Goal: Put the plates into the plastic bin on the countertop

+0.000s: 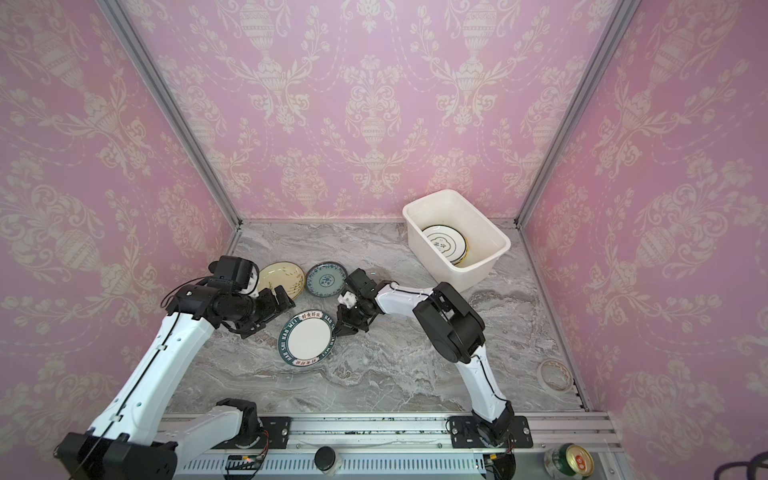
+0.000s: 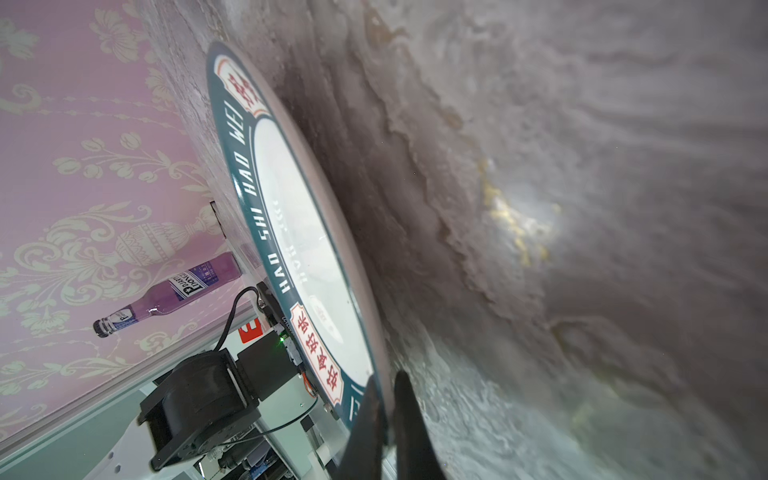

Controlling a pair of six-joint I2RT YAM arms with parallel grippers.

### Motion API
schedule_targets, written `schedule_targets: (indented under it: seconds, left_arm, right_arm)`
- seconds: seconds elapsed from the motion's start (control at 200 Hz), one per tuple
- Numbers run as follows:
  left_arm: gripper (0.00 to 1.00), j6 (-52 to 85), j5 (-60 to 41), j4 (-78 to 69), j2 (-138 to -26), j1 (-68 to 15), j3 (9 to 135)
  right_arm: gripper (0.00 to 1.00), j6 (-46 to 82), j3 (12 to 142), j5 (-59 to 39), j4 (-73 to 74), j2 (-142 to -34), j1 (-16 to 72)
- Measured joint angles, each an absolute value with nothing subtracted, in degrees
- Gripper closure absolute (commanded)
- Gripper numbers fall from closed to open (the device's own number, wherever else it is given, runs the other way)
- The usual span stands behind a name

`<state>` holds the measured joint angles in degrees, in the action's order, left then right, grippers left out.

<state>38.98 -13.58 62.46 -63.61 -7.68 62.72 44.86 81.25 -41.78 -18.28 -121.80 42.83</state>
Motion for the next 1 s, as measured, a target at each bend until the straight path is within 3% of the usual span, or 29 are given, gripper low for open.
schedule_targets:
  seconds: [0.645, 1.001]
  left_arm:
    - [0.02, 37.98, -26.13, 55.53, -66.24, -7.66, 45.76]
    - [0.18, 37.63, -30.2, 51.42, -66.43, -7.6, 43.75]
  right_arm:
    - [1.0, 42.48, 73.87, -43.62, -24.49, -111.7, 40.42]
    - [1.0, 45.25, 73.87, -47.18, -21.17, -109.25, 39.7]
